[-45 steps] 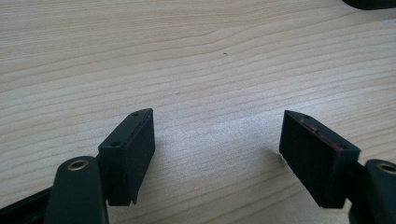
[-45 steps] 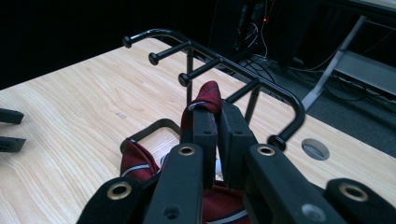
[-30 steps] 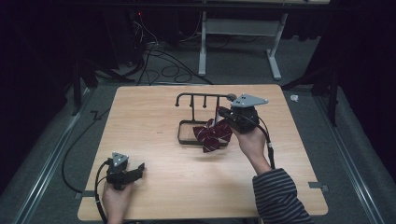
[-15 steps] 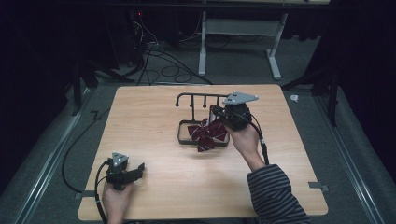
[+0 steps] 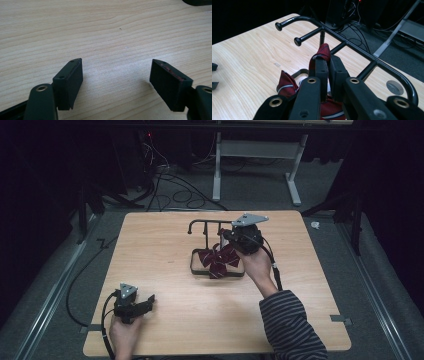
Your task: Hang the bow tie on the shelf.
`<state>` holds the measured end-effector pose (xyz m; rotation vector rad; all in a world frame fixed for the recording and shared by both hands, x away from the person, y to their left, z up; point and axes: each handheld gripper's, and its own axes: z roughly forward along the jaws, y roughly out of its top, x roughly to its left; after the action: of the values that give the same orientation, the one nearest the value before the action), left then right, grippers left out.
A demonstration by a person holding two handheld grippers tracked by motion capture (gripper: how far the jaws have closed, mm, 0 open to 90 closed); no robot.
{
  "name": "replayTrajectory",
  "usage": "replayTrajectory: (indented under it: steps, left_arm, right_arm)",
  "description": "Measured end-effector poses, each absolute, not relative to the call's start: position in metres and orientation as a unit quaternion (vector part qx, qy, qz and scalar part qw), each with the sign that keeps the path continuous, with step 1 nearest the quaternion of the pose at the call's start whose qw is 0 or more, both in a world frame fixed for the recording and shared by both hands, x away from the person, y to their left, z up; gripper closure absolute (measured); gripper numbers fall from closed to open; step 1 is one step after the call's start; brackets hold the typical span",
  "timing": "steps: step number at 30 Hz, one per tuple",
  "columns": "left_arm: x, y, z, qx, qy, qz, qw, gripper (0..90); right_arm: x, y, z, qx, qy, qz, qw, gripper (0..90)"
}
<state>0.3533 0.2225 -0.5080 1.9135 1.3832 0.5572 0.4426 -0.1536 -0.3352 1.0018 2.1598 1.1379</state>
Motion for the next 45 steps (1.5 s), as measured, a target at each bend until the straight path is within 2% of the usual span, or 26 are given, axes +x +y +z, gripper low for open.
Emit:
replayTrajectory:
  steps: [31,45]
  left_arm:
    - [0.353,0.224,-0.508,0.736,0.536,0.213,0.354,27.1]
    - [0.353,0.224,-0.508,0.736,0.536,0.213,0.355,27.1]
  right_arm:
    - [0.46,-0.137,-0.328,0.386,0.798,0.378,0.266,87.8]
    - [0.452,-0.121,-0.311,0.36,0.807,0.363,0.295,87.7]
